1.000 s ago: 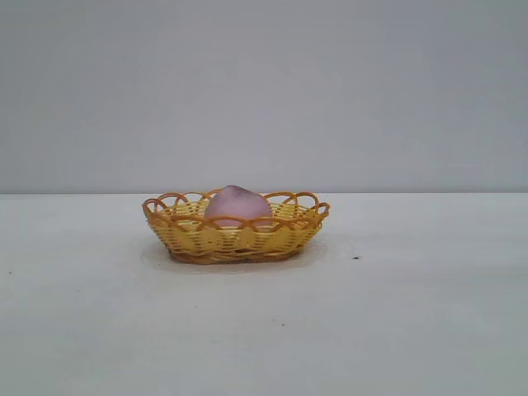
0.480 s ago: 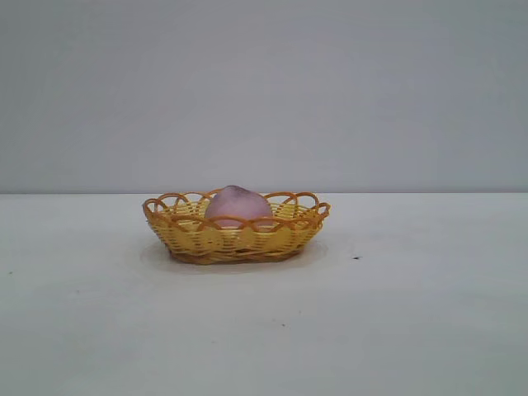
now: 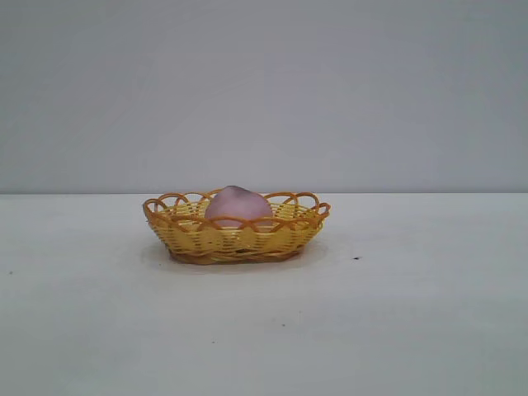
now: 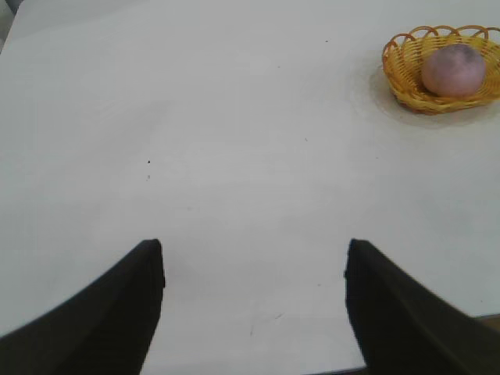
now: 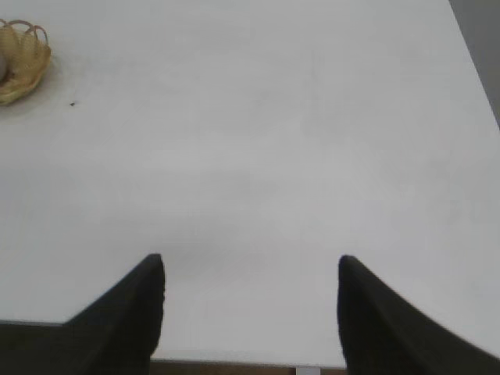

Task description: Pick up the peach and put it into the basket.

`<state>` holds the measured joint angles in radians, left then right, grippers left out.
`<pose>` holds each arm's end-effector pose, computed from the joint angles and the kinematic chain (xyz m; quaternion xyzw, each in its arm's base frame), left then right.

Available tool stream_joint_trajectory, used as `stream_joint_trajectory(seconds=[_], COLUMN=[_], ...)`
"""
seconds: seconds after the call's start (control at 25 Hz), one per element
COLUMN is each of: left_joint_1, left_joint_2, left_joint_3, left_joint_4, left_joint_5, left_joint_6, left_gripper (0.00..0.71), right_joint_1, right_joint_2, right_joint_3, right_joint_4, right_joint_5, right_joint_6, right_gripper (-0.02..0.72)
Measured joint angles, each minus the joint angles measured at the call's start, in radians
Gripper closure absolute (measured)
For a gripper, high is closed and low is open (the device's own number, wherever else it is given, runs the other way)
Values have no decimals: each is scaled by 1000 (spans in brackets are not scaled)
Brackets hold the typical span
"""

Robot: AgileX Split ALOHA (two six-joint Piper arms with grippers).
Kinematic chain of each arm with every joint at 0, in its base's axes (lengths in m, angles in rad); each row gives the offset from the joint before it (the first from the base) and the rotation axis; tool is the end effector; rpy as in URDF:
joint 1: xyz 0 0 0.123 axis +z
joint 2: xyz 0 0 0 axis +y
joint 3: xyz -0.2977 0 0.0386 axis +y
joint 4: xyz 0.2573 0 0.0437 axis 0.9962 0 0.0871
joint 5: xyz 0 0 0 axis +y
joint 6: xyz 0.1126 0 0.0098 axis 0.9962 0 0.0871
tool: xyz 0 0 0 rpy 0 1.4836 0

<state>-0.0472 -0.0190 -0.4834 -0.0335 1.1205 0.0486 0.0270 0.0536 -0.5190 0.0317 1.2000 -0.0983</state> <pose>0.0033 -0.0036 0.2609 0.0427 0.8667 -0.0164 0.4968 0.0051 0.0035 0.2639 -0.0575 0.8933 -0.0001 0.4457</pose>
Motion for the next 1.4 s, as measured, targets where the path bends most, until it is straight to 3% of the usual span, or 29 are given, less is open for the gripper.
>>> stream_joint_trajectory(seconds=[0.24, 0.76, 0.84, 0.96, 1.4], left_joint_1=[0, 0, 0, 0, 0], left_joint_2=[0, 0, 0, 0, 0], left_joint_3=[0, 0, 0, 0, 0], left_joint_4=[0, 0, 0, 0, 0], left_joint_5=[0, 0, 0, 0, 0], left_joint_6=[0, 0, 0, 0, 0], left_gripper=[235, 235, 235, 235, 235], right_joint_1=[0, 0, 2, 15, 40], right_joint_2=[0, 0, 0, 0, 0], right_joint_3=[28, 30, 30, 30, 30], right_joint_4=[2, 12, -5, -82, -76], right_joint_5=[-53, -57, -57, -57, -58], right_joint_6=[0, 2, 49, 166, 162], right_gripper=[292, 292, 292, 292, 292])
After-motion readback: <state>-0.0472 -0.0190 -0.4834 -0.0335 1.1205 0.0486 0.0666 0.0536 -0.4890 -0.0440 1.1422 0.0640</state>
